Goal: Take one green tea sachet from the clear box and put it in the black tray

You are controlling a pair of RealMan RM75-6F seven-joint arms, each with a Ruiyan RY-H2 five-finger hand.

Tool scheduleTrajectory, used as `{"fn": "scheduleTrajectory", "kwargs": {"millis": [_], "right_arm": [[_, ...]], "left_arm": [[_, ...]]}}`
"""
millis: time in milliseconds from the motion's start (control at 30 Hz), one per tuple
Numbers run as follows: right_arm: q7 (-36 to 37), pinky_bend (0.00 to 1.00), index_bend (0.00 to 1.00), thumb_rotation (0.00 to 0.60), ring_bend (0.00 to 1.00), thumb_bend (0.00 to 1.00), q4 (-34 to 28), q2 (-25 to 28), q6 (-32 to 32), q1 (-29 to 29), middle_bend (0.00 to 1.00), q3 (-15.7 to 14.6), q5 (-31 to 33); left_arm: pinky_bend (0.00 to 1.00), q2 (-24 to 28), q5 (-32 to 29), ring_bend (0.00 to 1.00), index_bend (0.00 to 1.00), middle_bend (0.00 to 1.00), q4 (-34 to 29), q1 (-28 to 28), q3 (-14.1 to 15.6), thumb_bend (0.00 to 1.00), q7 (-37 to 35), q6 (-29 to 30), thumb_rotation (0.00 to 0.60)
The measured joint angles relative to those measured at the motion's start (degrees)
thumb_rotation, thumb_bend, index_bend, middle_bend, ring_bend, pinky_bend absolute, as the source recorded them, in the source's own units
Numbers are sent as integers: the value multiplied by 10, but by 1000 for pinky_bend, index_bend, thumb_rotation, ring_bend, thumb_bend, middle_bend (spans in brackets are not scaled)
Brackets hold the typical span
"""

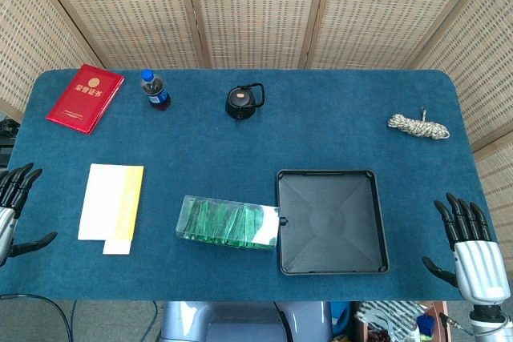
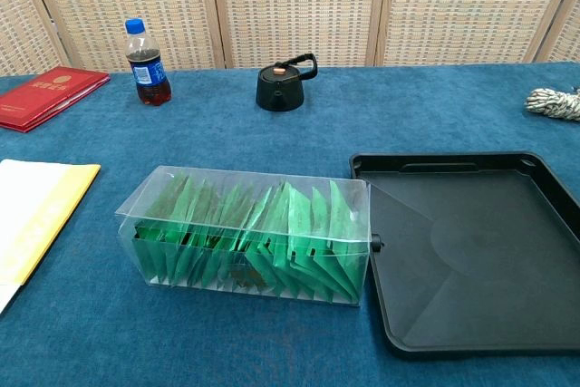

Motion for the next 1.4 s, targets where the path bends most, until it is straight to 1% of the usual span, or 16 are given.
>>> {"fn": "scheduleTrajectory", "kwargs": {"millis": [367, 433, 500, 600, 700, 733, 867, 1000, 1100, 1233, 1400], "right_arm": [[2, 0, 1, 600, 0, 161, -2, 1, -12, 5, 0, -2, 0], [1, 0, 15, 600, 0, 162, -5, 3, -20, 12, 0, -4, -8], [2, 0, 52, 600, 0, 162, -10, 9, -36, 24, 0, -7, -24], [26, 0, 105, 600, 0, 162, -23, 25, -70, 58, 19, -11, -63], [55, 0, 121, 600, 0, 162, -40, 33, -110, 109, 57, -8, -109], [63, 0, 121, 600, 0, 162, -48, 34, -132, 131, 63, -6, -120], [78, 0, 121, 600, 0, 162, -80, 33, -209, 195, 83, 4, -123], [69, 0, 121, 600, 0, 161, -115, 22, -279, 241, 85, 16, -108], [43, 0, 121, 600, 0, 161, -135, 4, -334, 268, 85, 29, -78], [-25, 0, 121, 600, 0, 162, -153, -31, -391, 307, 80, 51, -20], [-115, 0, 121, 600, 0, 162, -159, -89, -432, 349, 68, 80, 60]], "left_arm": [[0, -3, 4, 0, 0, 0, 0, -2, -1, 97, 3, 0, 600], [0, -3, 3, 0, 0, 0, 1, -3, -3, 97, 2, 1, 600], [0, -3, 0, 0, 0, 0, 0, -3, -4, 97, 0, 0, 600], [0, -2, -3, 0, 0, 0, 0, -4, -7, 96, -1, 2, 600], [0, -2, -7, 0, 0, 0, -1, -5, -8, 96, 0, -2, 600], [0, -2, -8, 0, 0, 0, -1, -6, -9, 96, -1, -2, 600], [0, -1, -15, 0, 0, 0, -1, -8, -11, 97, -6, -6, 600], [0, 0, -23, 0, 0, 0, 1, -12, -14, 97, -10, -14, 600], [0, 0, -30, 0, 0, 0, 3, -16, -17, 96, -11, -23, 600], [0, 1, -41, 0, 0, 0, 5, -19, -19, 97, -13, -31, 600], [0, 0, -49, 0, 0, 0, 7, -23, -22, 98, -13, -38, 600]]}}
